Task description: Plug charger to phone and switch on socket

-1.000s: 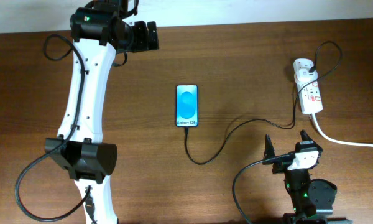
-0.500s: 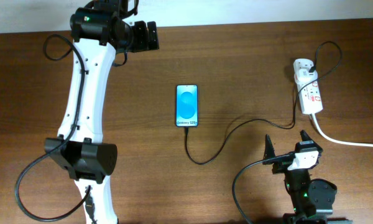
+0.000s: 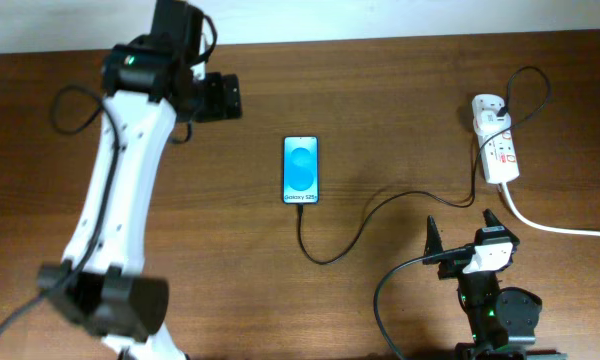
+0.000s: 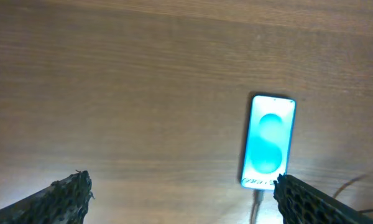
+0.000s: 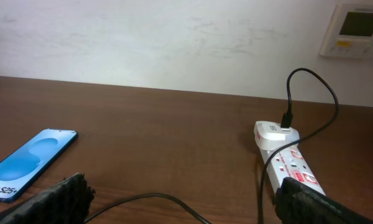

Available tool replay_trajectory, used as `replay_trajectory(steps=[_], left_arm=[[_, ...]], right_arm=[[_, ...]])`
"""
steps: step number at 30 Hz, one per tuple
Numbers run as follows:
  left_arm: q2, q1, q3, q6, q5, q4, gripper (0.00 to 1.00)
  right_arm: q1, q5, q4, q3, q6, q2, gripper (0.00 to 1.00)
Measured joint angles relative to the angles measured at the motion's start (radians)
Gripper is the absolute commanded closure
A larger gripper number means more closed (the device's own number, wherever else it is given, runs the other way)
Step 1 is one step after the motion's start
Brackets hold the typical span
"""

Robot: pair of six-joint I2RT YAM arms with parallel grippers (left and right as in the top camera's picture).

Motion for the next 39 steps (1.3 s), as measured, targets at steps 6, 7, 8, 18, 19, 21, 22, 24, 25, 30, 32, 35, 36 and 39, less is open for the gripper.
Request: replay_trajectory(steps=[6, 7, 8, 18, 19, 21, 22, 24, 25, 30, 32, 35, 36, 39], left_arm=[[-0.416, 0.000, -0.479, 0.008, -0.121, 0.259, 0.01], [-0.482, 0.000, -0.584, 0.009, -0.127, 0.317, 0.01], [-0.555, 0.001, -0.690, 0.011, -0.132, 0.343, 0.01], [-1.099, 0.001, -1.098, 0.011, -0.193, 0.374, 0.01], [-1.137, 0.001, -1.115, 0.011, -0.195, 0.374, 0.01], [-1.266, 0.001, -1.194, 0.011, -0.195, 0.382, 0.01], [-1.282, 0.002, -1.204, 0.011, -0.196, 0.394, 0.01], [-1.305, 0.002, -1.277, 0.011, -0.198, 0.430, 0.01], [-1.308, 0.002, -1.316, 0.015, -0.201, 0.476, 0.01], [-1.463, 0.002, -1.511, 0.060, -0.203, 0.678, 0.01], [-1.561, 0.020, -1.597, 0.061, -0.203, 0.722, 0.01], [-1.612, 0.026, -1.637, 0.061, -0.201, 0.764, 0.01], [-1.613, 0.026, -1.640, 0.061, -0.201, 0.774, 0.01], [-1.619, 0.026, -1.664, 0.061, -0.190, 0.820, 0.01]], right_arm=[[0.000, 0.005, -0.001, 0.000, 0.000, 0.001, 0.02], [0.000, 0.005, 0.000, 0.000, 0.000, 0.001, 0.02], [0.000, 0.006, -0.001, 0.000, 0.001, 0.001, 0.02], [0.000, 0.007, -0.001, 0.000, 0.000, -0.001, 0.02], [0.000, 0.007, -0.001, 0.000, 0.000, -0.001, 0.02], [0.000, 0.007, -0.001, 0.000, 0.000, -0.001, 0.02], [0.000, 0.007, -0.001, 0.000, 0.001, -0.001, 0.02], [0.000, 0.007, -0.001, 0.000, 0.000, -0.001, 0.02], [0.000, 0.007, -0.001, 0.000, 0.000, -0.001, 0.01], [0.000, 0.007, -0.001, 0.000, 0.000, -0.001, 0.02], [0.000, 0.007, -0.001, 0.000, 0.000, -0.001, 0.02], [0.000, 0.007, -0.001, 0.000, 0.000, -0.001, 0.02], [0.000, 0.007, -0.001, 0.000, 0.001, -0.001, 0.02], [0.000, 0.007, -0.001, 0.000, 0.000, -0.001, 0.02]])
